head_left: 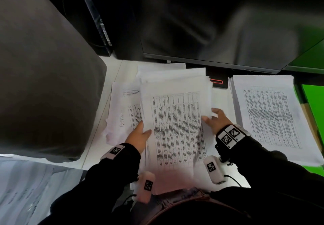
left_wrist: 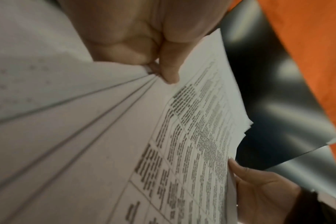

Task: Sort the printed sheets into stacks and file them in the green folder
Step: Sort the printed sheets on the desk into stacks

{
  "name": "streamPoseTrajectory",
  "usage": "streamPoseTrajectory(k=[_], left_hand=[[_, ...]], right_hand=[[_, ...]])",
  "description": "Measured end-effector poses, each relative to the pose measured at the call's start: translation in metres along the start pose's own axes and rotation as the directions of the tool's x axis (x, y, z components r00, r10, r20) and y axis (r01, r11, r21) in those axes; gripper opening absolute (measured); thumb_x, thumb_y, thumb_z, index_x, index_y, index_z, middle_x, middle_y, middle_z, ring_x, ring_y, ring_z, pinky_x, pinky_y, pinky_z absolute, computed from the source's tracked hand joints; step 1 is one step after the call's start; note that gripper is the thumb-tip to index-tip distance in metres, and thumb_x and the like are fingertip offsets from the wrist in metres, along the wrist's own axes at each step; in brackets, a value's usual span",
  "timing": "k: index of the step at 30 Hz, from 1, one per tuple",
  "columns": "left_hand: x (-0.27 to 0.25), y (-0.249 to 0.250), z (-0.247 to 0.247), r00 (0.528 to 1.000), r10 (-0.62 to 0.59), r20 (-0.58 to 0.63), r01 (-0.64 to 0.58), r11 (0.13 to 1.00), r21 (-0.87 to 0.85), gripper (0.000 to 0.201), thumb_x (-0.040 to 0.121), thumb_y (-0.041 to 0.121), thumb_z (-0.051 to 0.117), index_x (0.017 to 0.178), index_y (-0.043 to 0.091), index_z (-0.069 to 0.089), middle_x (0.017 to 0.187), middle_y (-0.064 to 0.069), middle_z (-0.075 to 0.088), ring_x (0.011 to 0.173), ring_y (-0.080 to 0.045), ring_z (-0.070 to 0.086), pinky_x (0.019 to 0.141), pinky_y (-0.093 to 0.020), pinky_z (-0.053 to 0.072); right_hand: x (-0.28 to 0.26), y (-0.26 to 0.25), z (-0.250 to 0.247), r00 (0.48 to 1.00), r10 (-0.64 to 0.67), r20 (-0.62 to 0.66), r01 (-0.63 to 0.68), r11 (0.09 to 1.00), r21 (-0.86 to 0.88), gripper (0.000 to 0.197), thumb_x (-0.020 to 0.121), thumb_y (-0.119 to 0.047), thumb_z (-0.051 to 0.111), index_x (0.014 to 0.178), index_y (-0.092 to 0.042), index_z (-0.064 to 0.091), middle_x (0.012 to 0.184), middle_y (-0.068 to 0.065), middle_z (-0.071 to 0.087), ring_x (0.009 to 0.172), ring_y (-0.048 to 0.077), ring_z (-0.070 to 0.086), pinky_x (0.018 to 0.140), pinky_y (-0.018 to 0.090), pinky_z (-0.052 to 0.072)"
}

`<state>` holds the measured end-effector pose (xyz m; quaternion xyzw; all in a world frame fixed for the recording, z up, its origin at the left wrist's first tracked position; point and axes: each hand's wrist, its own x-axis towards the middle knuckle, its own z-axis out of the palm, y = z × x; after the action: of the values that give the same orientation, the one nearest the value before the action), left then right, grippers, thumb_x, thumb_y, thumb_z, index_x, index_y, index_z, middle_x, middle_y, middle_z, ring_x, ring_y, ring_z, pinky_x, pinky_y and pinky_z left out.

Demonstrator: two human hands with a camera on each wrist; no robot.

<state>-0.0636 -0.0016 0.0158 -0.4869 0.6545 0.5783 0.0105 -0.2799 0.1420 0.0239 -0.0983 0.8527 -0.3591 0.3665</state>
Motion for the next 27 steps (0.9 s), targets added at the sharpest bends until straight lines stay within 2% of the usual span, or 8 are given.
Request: streamPoseTrajectory(k=[3, 6, 9, 11, 13, 17, 20, 27], left_hand=[[-0.002, 0.013, -0.011, 0.992, 0.122, -0.001, -0.121, 0.981, -0.152, 0.047, 0.097, 0.019, 0.044, 0.142, 0.026, 0.034, 0.144, 0.004, 0.043, 0.134, -0.015, 0.038, 0.116, -0.039, 0.025], [-0.005, 0.037, -0.02, 0.978, 0.197, -0.07, -0.208, 0.951, -0.228, 0.045, 0.097, 0.022, 0.044, 0.14, 0.027, 0.035, 0.138, 0.012, 0.046, 0.131, -0.011, 0.041, 0.114, -0.035, 0.027], [-0.014, 0.068, -0.022, 0.919, 0.339, -0.202, -0.379, 0.9, -0.213, 0.049, 0.095, 0.028, 0.041, 0.143, 0.023, 0.03, 0.144, 0.006, 0.043, 0.134, -0.01, 0.039, 0.114, -0.037, 0.029], [-0.028, 0.088, -0.018, 0.859, 0.406, -0.313, -0.484, 0.842, -0.236, 0.034, 0.098, 0.02, 0.038, 0.132, 0.024, 0.041, 0.13, 0.011, 0.055, 0.123, -0.005, 0.049, 0.106, -0.028, 0.039], [-0.043, 0.102, -0.011, 0.821, 0.443, -0.36, -0.544, 0.798, -0.258, 0.033, 0.099, 0.013, 0.036, 0.114, 0.04, 0.048, 0.111, 0.024, 0.06, 0.11, 0.006, 0.055, 0.095, -0.017, 0.044], [-0.051, 0.096, 0.003, 0.841, 0.431, -0.326, -0.518, 0.816, -0.256, 0.033, 0.099, 0.014, 0.036, 0.104, 0.047, 0.041, 0.109, 0.027, 0.056, 0.101, 0.013, 0.055, 0.089, -0.011, 0.044], [-0.043, 0.081, 0.012, 0.873, 0.381, -0.306, -0.449, 0.872, -0.195, 0.024, 0.098, 0.019, 0.039, 0.108, 0.042, 0.036, 0.121, 0.016, 0.053, 0.109, 0.002, 0.051, 0.098, -0.02, 0.037], [-0.022, 0.065, 0.016, 0.916, 0.222, -0.335, -0.276, 0.953, -0.122, 0.033, 0.099, 0.024, 0.038, 0.131, 0.019, 0.038, 0.115, 0.009, 0.053, 0.108, -0.014, 0.05, 0.095, -0.027, 0.038]], right_hand=[[-0.008, -0.01, -0.012, 0.997, -0.082, 0.006, 0.082, 0.997, -0.017, 0.047, 0.09, -0.03, 0.056, 0.131, -0.017, 0.039, 0.116, 0.006, 0.061, 0.098, 0.024, 0.059, 0.083, 0.032, 0.048], [-0.025, -0.031, -0.022, 0.97, -0.239, -0.055, 0.237, 0.971, -0.029, 0.006, 0.093, -0.022, 0.051, 0.088, -0.02, 0.05, 0.074, -0.007, 0.055, 0.068, 0.013, 0.052, 0.057, 0.019, 0.038], [-0.047, -0.058, -0.025, 0.906, -0.392, -0.161, 0.41, 0.907, 0.095, 0.019, 0.094, -0.014, 0.048, 0.109, -0.026, 0.05, 0.083, -0.016, 0.058, 0.077, 0.0, 0.055, 0.068, 0.009, 0.043], [-0.062, -0.072, -0.023, 0.847, -0.464, -0.259, 0.507, 0.852, 0.131, 0.027, 0.094, -0.014, 0.047, 0.121, -0.021, 0.049, 0.09, -0.014, 0.061, 0.087, 0.001, 0.058, 0.079, 0.016, 0.045], [-0.073, -0.078, -0.021, 0.808, -0.509, -0.297, 0.569, 0.805, 0.167, 0.031, 0.095, -0.014, 0.046, 0.125, -0.021, 0.047, 0.092, -0.02, 0.061, 0.086, -0.011, 0.058, 0.077, 0.007, 0.046], [-0.076, -0.073, -0.016, 0.831, -0.494, -0.255, 0.547, 0.809, 0.215, 0.04, 0.094, -0.012, 0.048, 0.13, -0.024, 0.038, 0.096, -0.027, 0.055, 0.081, -0.022, 0.055, 0.065, -0.004, 0.041], [-0.07, -0.067, -0.01, 0.893, -0.411, -0.182, 0.444, 0.87, 0.214, 0.047, 0.093, -0.016, 0.051, 0.135, -0.024, 0.032, 0.104, -0.016, 0.055, 0.087, -0.002, 0.054, 0.067, 0.003, 0.037], [-0.053, -0.062, -0.007, 0.95, -0.281, -0.137, 0.302, 0.937, 0.175, 0.038, 0.096, -0.014, 0.045, 0.131, -0.024, 0.035, 0.106, -0.006, 0.058, 0.092, 0.009, 0.054, 0.088, 0.027, 0.041]])
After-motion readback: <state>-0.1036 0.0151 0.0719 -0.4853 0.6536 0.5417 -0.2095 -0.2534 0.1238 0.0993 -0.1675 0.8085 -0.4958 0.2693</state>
